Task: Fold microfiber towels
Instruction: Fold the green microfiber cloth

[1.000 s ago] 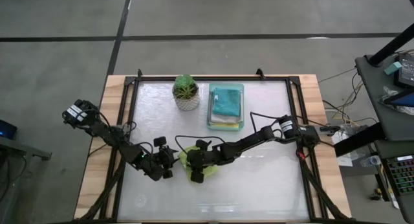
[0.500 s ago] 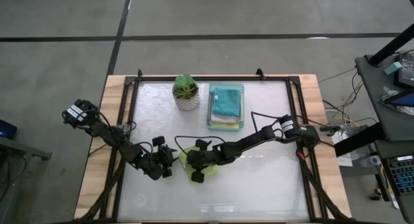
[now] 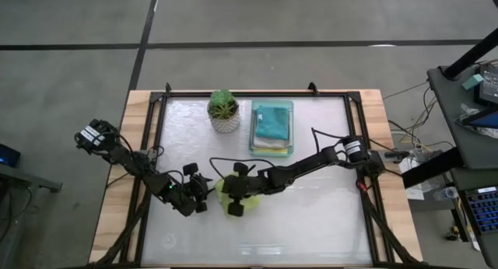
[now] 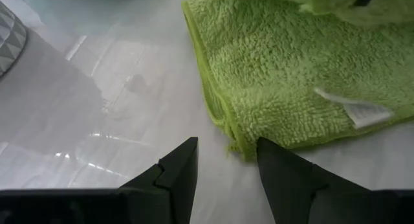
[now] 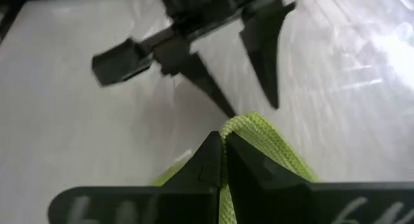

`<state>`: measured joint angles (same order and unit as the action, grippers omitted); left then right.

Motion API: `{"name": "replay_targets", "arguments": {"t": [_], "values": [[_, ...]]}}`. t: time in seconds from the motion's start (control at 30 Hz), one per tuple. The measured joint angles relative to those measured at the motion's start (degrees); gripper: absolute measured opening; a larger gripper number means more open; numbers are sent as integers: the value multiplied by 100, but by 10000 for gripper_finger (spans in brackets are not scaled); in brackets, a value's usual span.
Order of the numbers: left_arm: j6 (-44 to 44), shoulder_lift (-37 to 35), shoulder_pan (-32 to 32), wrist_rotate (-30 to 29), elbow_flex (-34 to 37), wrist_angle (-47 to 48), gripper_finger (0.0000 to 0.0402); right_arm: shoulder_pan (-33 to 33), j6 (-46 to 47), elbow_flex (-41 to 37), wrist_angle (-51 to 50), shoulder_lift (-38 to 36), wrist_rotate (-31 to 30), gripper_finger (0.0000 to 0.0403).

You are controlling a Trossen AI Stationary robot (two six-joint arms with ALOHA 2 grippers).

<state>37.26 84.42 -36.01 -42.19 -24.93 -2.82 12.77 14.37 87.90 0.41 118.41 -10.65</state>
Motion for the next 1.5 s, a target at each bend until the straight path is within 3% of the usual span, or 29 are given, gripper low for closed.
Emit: {"name": "replay_targets", "arguments": {"t": [0.6, 0.97, 1.5], "values": [[-8, -2, 2, -17, 22, -88, 144, -82, 74, 0, 1182, 514, 2, 9], [-9, -2, 2, -15, 31, -124, 144, -124, 68, -2, 1228, 664, 6, 12], [-5, -2, 3, -28, 24, -158, 144, -223, 125, -2, 1143, 679, 12, 135]]}}
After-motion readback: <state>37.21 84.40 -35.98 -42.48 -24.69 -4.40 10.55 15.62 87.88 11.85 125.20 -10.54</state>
